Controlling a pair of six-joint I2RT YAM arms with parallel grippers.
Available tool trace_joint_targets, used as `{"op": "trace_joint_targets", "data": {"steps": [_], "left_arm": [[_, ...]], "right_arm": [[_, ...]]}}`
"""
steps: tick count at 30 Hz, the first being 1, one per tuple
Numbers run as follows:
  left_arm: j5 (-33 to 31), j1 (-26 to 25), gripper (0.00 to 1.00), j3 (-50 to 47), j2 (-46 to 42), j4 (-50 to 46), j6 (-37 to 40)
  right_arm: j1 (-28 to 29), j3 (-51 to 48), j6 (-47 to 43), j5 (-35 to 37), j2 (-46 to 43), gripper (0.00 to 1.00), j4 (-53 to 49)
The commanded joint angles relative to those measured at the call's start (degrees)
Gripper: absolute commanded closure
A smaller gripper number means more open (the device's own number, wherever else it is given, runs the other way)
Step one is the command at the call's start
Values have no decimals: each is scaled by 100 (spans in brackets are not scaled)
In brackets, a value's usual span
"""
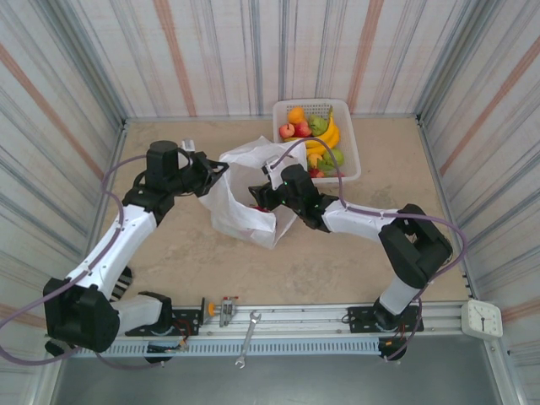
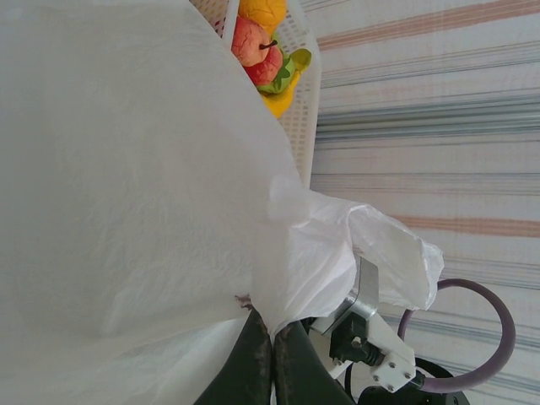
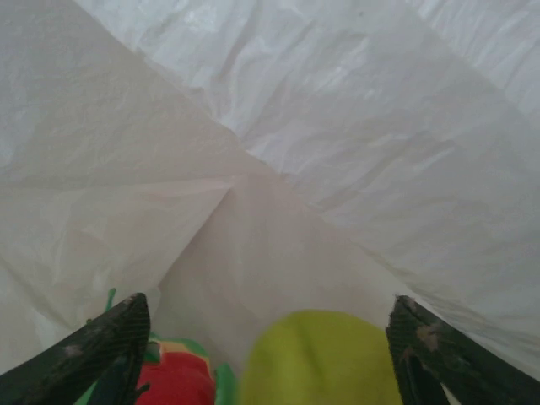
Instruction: Place the fake fruits into the plastic bag and tie a complex knot
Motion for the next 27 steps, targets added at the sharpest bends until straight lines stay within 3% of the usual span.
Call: {"op": "trace_joint_targets", "data": {"steps": [1,27], "left_arm": [[-73,-61,100,-55,0,160,-76],[-155,-64,100,-158,-28,190,-72]], "right_arm": [[-42,192,-69,71,86,17,-136],[-46,42,-284,321,-341,9,-569]]}}
